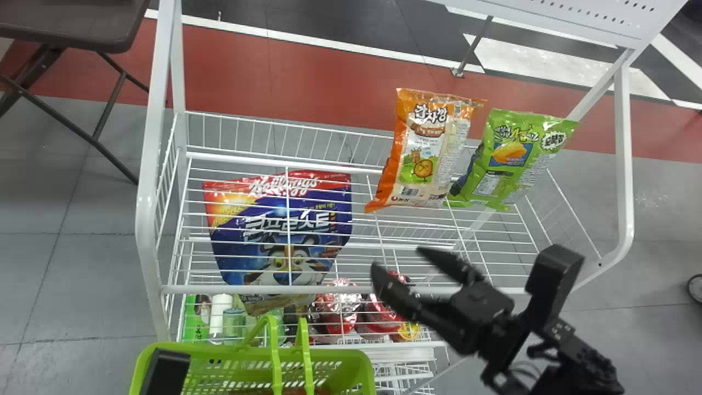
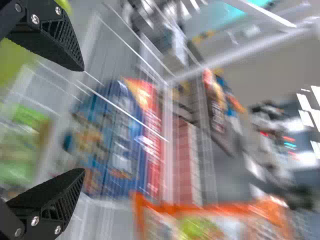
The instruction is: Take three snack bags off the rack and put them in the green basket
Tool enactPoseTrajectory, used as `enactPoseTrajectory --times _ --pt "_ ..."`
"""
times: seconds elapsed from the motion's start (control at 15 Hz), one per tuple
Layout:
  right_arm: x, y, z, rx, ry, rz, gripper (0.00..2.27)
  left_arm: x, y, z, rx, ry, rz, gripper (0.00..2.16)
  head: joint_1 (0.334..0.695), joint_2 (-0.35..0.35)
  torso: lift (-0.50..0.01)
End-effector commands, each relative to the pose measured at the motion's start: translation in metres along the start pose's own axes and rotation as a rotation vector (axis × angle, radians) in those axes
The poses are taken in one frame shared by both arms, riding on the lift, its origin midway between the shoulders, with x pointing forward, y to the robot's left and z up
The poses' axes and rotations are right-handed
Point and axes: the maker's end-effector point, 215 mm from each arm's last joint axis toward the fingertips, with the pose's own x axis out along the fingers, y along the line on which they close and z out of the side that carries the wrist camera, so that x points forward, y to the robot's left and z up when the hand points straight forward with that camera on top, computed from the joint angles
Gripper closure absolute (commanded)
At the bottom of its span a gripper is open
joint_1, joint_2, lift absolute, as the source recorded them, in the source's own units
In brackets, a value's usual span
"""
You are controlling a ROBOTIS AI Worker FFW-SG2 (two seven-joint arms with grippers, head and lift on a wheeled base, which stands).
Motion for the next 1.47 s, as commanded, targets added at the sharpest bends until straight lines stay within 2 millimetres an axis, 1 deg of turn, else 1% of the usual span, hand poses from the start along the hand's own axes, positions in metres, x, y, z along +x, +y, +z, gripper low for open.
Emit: enactPoseTrajectory --times 0.0,0.2,0.27,0.33,0.4,0.6,0.67,0.73,0.8,0.87,1.0,1.07,1.13,1.27,1.4 --pt "0.028 -0.038 0.026 -0.028 -0.093 -0.079 0.08 0.001 -0.001 -0.001 0.001 0.003 -0.002 1.45 0.695 -0.350 -0.026" --pt "0.070 -0.099 0.035 0.004 -0.135 -0.210 0.09 0.001 0.001 0.000 0.000 0.006 0.002 1.45 0.695 -0.350 -0.026" --pt "0.081 -0.113 0.044 -0.009 -0.172 -0.233 0.09 0.001 0.002 0.000 -0.003 0.008 0.004 1.45 0.695 -0.350 -0.026" --pt "0.095 -0.124 0.050 -0.013 -0.192 -0.244 0.09 0.001 0.004 0.000 -0.006 0.008 0.004 1.45 0.695 -0.350 -0.026" --pt "0.104 -0.132 0.052 -0.011 -0.192 -0.250 0.09 0.000 0.006 0.000 -0.011 0.008 0.007 1.45 0.695 -0.350 -0.026" --pt "0.131 -0.141 0.055 -0.015 -0.178 -0.256 0.14 -0.001 0.013 0.001 -0.027 0.021 0.016 1.45 0.695 -0.350 -0.026" --pt "0.134 -0.142 0.052 -0.007 -0.173 -0.256 0.28 -0.002 0.015 -0.001 -0.037 0.031 0.019 1.45 0.695 -0.350 -0.026" --pt "0.137 -0.146 0.048 -0.007 -0.148 -0.257 0.95 -0.004 0.016 -0.001 -0.041 0.034 0.023 1.45 0.695 -0.350 -0.026" --pt "0.139 -0.141 0.043 0.002 -0.133 -0.244 1.96 -0.005 0.018 0.000 -0.043 0.027 0.024 1.45 0.695 -0.350 -0.026" --pt "0.139 -0.136 0.040 0.006 -0.131 -0.222 2.13 -0.006 0.018 0.001 -0.044 0.025 0.024 1.45 0.695 -0.350 -0.026" --pt "0.137 -0.126 0.042 0.002 -0.139 -0.189 2.22 -0.007 0.019 0.000 -0.046 0.023 0.028 1.45 0.695 -0.350 -0.026" --pt "0.133 -0.125 0.041 -0.002 -0.142 -0.187 2.23 -0.007 0.019 0.000 -0.046 0.023 0.028 1.45 0.695 -0.350 -0.026" --pt "0.129 -0.125 0.046 -0.009 -0.152 -0.186 2.23 -0.005 0.018 0.000 -0.044 0.025 0.029 1.45 0.695 -0.350 -0.026" --pt "0.118 -0.127 0.049 0.000 -0.168 -0.180 2.23 -0.003 0.019 0.000 -0.039 0.030 0.033 1.45 0.695 -0.350 -0.026" --pt "0.099 -0.122 0.051 0.025 -0.184 -0.163 2.23 -0.003 0.018 0.001 -0.037 0.031 0.034 1.45 0.695 -0.350 -0.026"
